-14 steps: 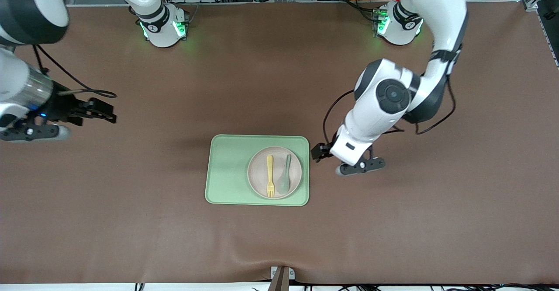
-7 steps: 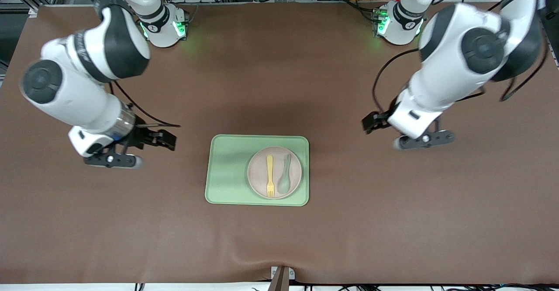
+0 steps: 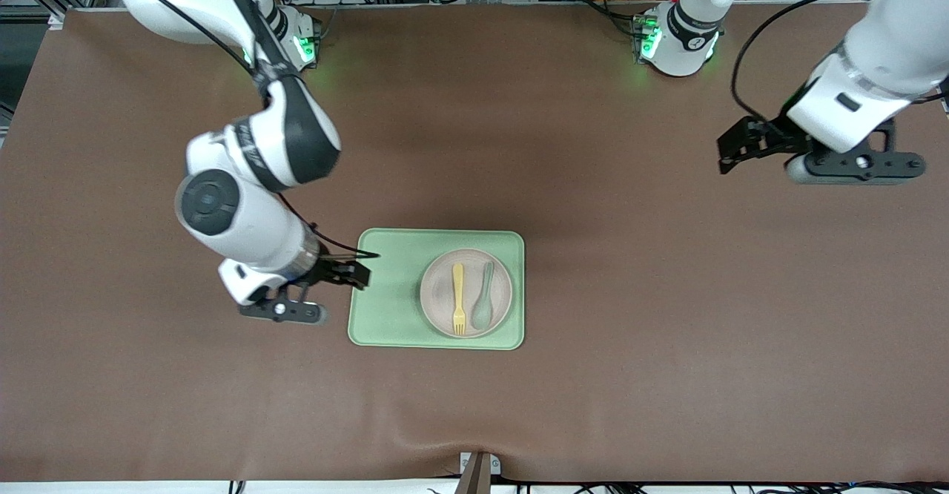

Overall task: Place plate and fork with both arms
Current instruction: 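Release the plate and withdraw the left gripper while the right gripper reaches the tray, then grasp the yellow fork on the plate with the right gripper and lift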

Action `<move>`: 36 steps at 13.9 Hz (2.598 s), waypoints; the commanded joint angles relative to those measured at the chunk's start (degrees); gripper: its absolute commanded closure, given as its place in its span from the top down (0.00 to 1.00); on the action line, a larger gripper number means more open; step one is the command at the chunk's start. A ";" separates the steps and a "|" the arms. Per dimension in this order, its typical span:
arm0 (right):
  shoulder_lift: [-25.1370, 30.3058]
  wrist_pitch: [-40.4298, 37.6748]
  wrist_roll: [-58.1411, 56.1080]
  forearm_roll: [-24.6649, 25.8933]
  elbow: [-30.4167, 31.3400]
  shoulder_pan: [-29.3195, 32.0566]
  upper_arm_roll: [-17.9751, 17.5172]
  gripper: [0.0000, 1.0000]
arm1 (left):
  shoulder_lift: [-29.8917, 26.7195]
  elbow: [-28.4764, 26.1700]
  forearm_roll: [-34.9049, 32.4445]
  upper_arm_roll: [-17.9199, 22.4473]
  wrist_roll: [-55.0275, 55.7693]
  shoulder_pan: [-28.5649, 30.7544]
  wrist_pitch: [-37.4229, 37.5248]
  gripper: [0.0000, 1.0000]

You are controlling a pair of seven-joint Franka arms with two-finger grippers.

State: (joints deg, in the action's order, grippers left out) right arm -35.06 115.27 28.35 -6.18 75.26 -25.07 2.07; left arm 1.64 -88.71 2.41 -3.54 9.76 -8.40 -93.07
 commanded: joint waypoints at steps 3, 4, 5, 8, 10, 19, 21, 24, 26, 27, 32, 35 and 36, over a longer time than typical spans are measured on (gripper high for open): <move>-8.34 4.96 2.76 -0.76 -4.15 -3.84 0.57 1.00 | -4.45 -3.23 -1.09 -0.59 -2.55 4.44 2.09 1.00; -9.49 6.53 3.03 -0.85 -4.24 -4.19 0.48 0.99 | -4.54 -3.05 -1.09 -0.50 -2.55 4.53 2.45 1.00; -10.63 7.94 3.90 -1.20 -4.24 -5.06 0.48 0.96 | -4.54 -2.97 -1.09 -0.42 -2.64 4.53 2.54 1.00; -14.23 12.43 4.44 -1.46 -4.85 -6.39 0.48 0.85 | -4.54 -2.96 -1.09 -0.42 -2.55 4.53 2.98 1.00; -16.08 13.75 4.70 -1.38 -5.30 -8.23 0.57 0.77 | -4.54 -2.96 -1.09 -0.33 -2.46 4.53 3.59 1.00; -20.39 14.28 7.51 -1.20 -9.59 -11.05 0.66 0.65 | -4.54 -2.88 -1.09 -0.42 -2.55 4.44 3.59 1.00; -21.01 15.07 7.60 -1.20 -10.04 -11.22 0.66 0.61 | -4.54 -2.79 -1.09 -0.50 -2.55 4.44 3.59 1.00; -21.27 15.16 7.60 -1.20 -10.04 -11.84 0.66 0.57 | -4.54 -2.70 -1.09 -0.50 -2.55 4.53 3.59 1.00; -21.89 16.73 7.60 -1.11 -10.04 -12.19 0.75 0.54 | -4.54 -2.70 -1.00 -0.50 -2.55 4.53 3.59 1.00; -22.06 17.18 7.60 -1.11 -10.04 -12.19 0.75 0.55 | -4.54 -2.61 -1.00 -0.50 -2.55 4.53 3.59 1.00; -22.94 17.27 7.51 -0.85 -10.04 -12.72 1.01 0.54 | -4.54 -2.61 -1.09 -0.42 -2.55 4.53 3.59 1.00; -23.30 18.24 7.51 -0.76 -10.04 -12.89 1.01 0.49 | -4.54 -2.70 -1.09 -0.42 -2.55 4.53 3.59 1.00; -23.38 18.33 7.51 -0.67 -10.04 -13.16 1.01 0.48 | -4.63 -2.61 -1.09 -0.42 -2.55 4.53 3.59 1.00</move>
State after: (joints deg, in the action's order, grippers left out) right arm -56.67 133.28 35.32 -6.65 67.72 -37.09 2.16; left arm -1.62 -90.68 2.41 -3.65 7.73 -4.20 -89.97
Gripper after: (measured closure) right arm 0.493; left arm 0.000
